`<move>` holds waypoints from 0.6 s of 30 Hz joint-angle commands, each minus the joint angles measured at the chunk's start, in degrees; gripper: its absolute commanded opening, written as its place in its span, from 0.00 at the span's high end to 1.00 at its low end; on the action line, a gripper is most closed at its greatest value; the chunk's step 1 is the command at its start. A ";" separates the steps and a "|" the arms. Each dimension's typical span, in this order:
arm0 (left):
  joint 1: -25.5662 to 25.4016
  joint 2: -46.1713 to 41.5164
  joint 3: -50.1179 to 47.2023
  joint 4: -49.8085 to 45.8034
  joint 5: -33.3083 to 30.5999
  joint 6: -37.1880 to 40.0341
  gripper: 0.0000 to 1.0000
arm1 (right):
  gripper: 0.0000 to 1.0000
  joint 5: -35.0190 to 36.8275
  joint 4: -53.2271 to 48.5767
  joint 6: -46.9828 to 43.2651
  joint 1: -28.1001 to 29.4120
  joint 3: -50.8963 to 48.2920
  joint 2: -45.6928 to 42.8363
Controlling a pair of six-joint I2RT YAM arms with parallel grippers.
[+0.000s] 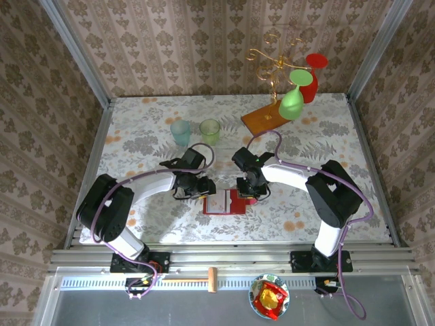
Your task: Take the credit cards out of the card holder
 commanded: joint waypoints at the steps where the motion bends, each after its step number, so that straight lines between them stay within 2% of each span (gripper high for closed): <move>1: 0.36 -0.51 -1.02 -0.30 -0.39 1.25 0.63 | 0.69 2.96 -3.77 -0.29 0.56 2.56 -0.77; 11: 0.36 -0.14 -2.79 1.68 0.34 0.11 0.63 | 0.68 3.27 -6.22 -0.23 1.17 5.02 -5.20; 14: 0.36 -0.02 -2.92 1.86 0.34 0.03 0.63 | 0.69 -0.20 -4.24 -0.22 1.26 4.98 -5.58; 18: 0.36 -0.01 -3.33 2.25 0.34 -0.38 0.63 | 0.71 -8.34 0.56 1.14 1.35 3.96 -4.34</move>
